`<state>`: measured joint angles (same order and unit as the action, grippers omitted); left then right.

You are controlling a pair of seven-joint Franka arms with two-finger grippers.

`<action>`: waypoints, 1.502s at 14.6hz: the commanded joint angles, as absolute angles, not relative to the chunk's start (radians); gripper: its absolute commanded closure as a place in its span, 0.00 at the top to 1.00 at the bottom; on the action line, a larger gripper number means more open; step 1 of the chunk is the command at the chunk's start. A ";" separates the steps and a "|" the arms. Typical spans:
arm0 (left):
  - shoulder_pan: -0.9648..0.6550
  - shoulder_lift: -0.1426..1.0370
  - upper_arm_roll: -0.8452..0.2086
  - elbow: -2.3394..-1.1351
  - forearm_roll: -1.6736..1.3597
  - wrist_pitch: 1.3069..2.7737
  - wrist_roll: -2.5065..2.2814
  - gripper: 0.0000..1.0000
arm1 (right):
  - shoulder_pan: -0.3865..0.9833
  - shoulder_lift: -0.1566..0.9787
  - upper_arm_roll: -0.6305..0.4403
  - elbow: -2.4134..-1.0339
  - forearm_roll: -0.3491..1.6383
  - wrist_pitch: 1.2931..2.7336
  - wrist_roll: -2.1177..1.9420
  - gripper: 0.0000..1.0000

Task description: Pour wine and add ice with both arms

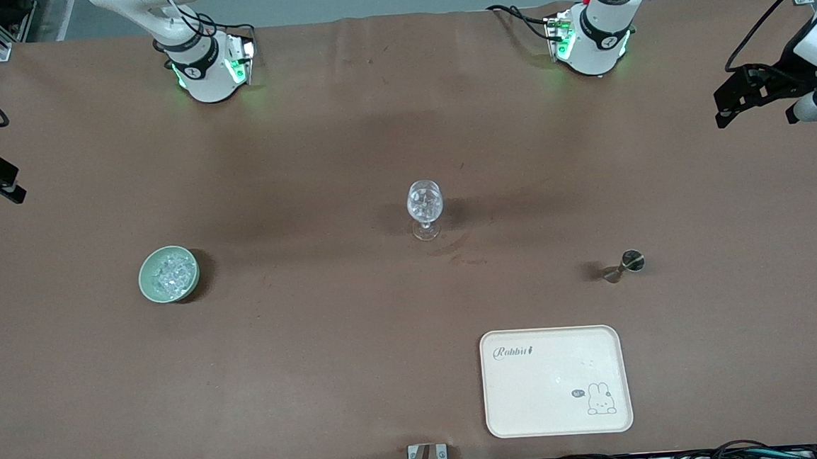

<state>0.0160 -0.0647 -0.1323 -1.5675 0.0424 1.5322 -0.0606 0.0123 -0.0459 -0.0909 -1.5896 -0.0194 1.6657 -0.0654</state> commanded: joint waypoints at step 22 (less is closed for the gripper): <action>0.298 0.521 -0.107 -1.500 -0.317 1.692 -0.373 1.00 | 0.026 -0.058 -0.101 -1.628 -0.017 1.706 -0.055 1.00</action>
<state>0.2884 0.4645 -0.1020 -1.5323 -0.2770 1.6852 -0.3146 0.0258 -0.0459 -0.0988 -1.6136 -0.0193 1.6952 -0.0653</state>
